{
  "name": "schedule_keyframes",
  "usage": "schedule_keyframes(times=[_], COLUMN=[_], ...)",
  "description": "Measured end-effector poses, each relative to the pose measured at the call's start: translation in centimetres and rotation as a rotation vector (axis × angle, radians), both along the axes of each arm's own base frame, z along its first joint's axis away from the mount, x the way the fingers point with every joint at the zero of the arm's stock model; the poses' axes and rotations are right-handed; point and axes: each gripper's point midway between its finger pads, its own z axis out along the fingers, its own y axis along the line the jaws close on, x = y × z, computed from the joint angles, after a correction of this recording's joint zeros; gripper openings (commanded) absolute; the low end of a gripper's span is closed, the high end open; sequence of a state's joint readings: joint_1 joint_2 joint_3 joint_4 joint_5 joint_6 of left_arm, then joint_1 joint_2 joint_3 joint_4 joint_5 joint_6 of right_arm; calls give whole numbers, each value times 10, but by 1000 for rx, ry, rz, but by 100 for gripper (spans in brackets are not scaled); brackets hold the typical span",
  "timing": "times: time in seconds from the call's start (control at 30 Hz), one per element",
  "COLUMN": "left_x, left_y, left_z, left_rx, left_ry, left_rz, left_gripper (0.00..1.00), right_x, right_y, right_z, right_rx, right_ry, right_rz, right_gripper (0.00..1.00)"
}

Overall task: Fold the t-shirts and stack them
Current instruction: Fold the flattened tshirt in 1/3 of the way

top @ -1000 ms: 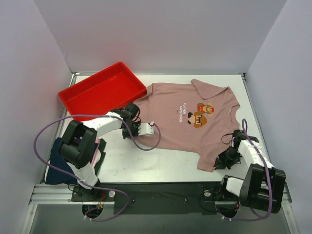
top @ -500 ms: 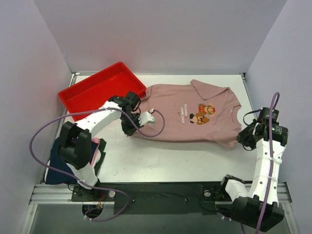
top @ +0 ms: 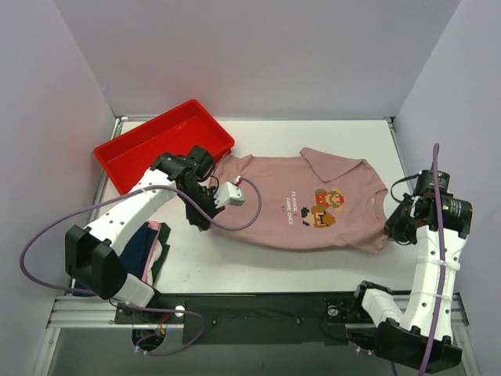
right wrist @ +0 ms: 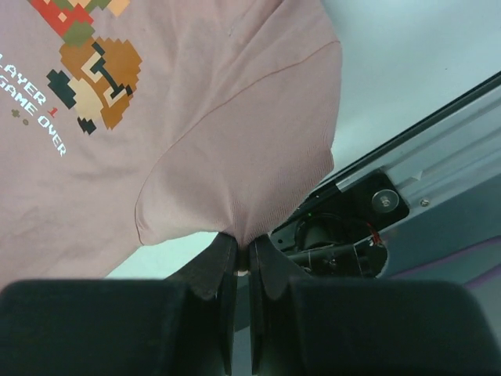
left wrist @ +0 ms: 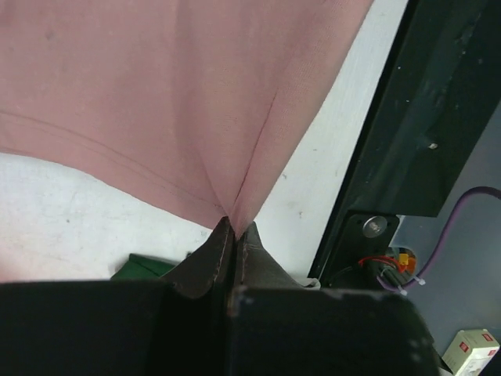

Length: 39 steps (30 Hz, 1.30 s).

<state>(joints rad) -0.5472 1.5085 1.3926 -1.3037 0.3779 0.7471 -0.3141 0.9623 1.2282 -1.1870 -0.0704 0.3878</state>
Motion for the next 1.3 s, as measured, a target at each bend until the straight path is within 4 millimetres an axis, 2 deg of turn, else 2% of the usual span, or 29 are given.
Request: schedule_keyframes(times=[0.13, 0.23, 0.43, 0.53, 0.77, 0.87, 1.13, 1.3], left_x=[-9, -9, 33, 50, 70, 73, 79, 82], left_y=[2, 9, 13, 13, 14, 16, 15, 15], left_z=[-4, -20, -73, -91, -114, -117, -118, -119], left_rx=[3, 51, 180, 210, 261, 271, 265, 260], left_ry=[36, 69, 76, 58, 29, 24, 4, -5], left_rz=[7, 44, 156, 187, 208, 214, 223, 225], left_gripper=[0, 0, 0, 0, 0, 0, 0, 0], right_x=[2, 18, 76, 101, 129, 134, 163, 176], right_y=[3, 4, 3, 7, 0, -4, -19, -23], right_z=[-3, -18, -73, -101, -139, -141, -119, -115], right_rx=[-4, 34, 90, 108, 106, 90, 6, -8], right_ry=[35, 98, 254, 315, 403, 410, 336, 320], right_rz=[62, 106, 219, 290, 343, 351, 355, 360], right_gripper=[0, 0, 0, 0, 0, 0, 0, 0])
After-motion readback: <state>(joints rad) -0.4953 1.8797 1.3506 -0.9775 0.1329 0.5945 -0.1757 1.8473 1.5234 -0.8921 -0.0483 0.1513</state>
